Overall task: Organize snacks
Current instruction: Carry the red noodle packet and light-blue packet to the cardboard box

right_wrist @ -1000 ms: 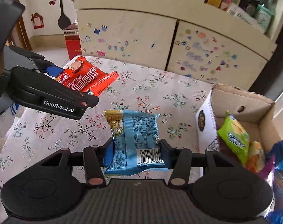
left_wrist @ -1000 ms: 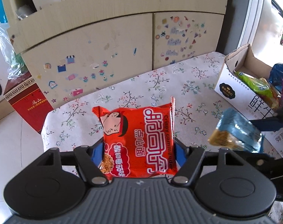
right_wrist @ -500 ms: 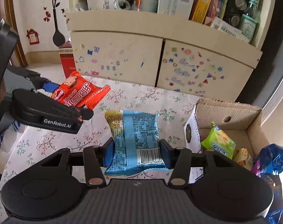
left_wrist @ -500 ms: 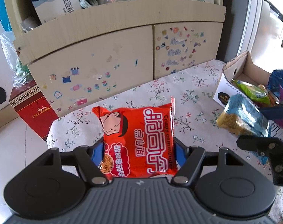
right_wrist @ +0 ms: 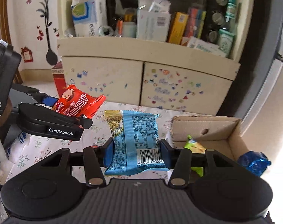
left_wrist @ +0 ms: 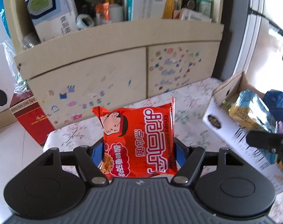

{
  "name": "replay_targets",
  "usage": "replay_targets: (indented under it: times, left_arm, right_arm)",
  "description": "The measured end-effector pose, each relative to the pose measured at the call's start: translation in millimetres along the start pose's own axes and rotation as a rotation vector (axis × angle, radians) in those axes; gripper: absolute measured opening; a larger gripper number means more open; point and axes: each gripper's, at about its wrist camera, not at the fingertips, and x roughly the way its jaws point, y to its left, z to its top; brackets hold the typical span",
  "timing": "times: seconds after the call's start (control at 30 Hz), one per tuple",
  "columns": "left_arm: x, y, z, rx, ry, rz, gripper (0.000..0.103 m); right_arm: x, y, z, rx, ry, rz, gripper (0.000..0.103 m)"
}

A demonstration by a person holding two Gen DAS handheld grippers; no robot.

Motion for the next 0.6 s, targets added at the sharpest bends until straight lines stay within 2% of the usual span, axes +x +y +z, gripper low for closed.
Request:
replay_targets:
  times: [0.33,0.47,0.6]
  left_arm:
    - [-17.8,-49.9,7.7,0.03,-0.069,-0.093,0.072]
    - [-24.2,-74.2,8.1,0.055,-0.092,-0.124,0.072]
    - [-26.9,-98.0,11.4,0.033,-0.103,-0.164,0.072]
  right_arm:
    - [-30.9,-50.8,-8.7,0.086,-0.043,-0.059,0.057]
    - [-45.3,-82.1,-15.1,0.163,-0.063,-0.069,0.057]
    - [-59.8,-111.8,-21.9,0.253,-0.086,-0.089,0.057]
